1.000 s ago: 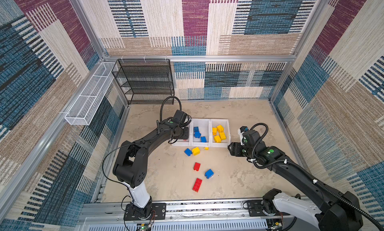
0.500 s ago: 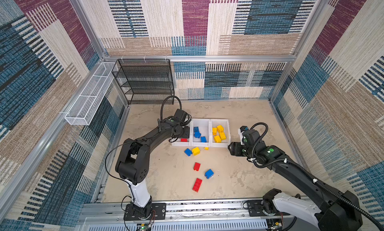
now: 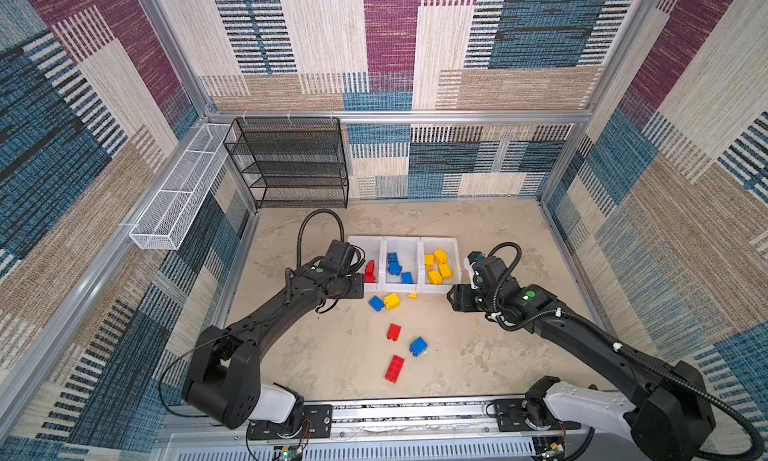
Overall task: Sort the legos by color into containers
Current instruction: 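Reach the right gripper to a red brick and grasp it while the left withdraws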
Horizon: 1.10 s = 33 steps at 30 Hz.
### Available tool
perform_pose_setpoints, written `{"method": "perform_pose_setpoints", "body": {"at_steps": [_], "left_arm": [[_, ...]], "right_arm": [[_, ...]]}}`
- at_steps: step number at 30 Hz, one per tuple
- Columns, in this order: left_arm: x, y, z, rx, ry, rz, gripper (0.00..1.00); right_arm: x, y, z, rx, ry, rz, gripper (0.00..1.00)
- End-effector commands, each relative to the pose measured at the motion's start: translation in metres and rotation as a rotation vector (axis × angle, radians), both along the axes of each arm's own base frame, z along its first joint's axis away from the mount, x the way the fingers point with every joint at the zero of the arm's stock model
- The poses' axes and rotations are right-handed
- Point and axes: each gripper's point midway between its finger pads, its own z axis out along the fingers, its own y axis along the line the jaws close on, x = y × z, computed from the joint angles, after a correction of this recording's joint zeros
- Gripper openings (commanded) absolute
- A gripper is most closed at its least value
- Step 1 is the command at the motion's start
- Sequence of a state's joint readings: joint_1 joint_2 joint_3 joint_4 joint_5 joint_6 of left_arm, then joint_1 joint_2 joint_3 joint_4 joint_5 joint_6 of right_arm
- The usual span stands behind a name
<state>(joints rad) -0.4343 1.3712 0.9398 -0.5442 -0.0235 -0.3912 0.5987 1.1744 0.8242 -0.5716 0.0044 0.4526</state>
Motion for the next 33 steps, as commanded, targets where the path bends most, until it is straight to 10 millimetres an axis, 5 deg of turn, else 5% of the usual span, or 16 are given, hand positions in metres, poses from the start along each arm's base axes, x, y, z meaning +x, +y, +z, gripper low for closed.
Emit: {"method": "perform_pose_setpoints", "body": {"at_steps": [1, 14, 33], "left_arm": [[-0.019, 0.009, 0.0, -0.039, -0.009, 0.058, 0.63], [-0.075, 0.032, -0.01, -0.119, -0.012, 0.136, 0.64], [-0.098, 0.039, -0.02, -0.152, -0.015, 0.15, 0.64]], "right_arm": [[0.004, 0.023, -0.002, -0.02, -0.006, 0.014, 0.73], [-0.033, 0.146, -0.057, -0.06, 0.126, 0.231, 0.73], [-0.047, 0.199, -0.096, -0.077, 0.196, 0.292, 0.64]]}}
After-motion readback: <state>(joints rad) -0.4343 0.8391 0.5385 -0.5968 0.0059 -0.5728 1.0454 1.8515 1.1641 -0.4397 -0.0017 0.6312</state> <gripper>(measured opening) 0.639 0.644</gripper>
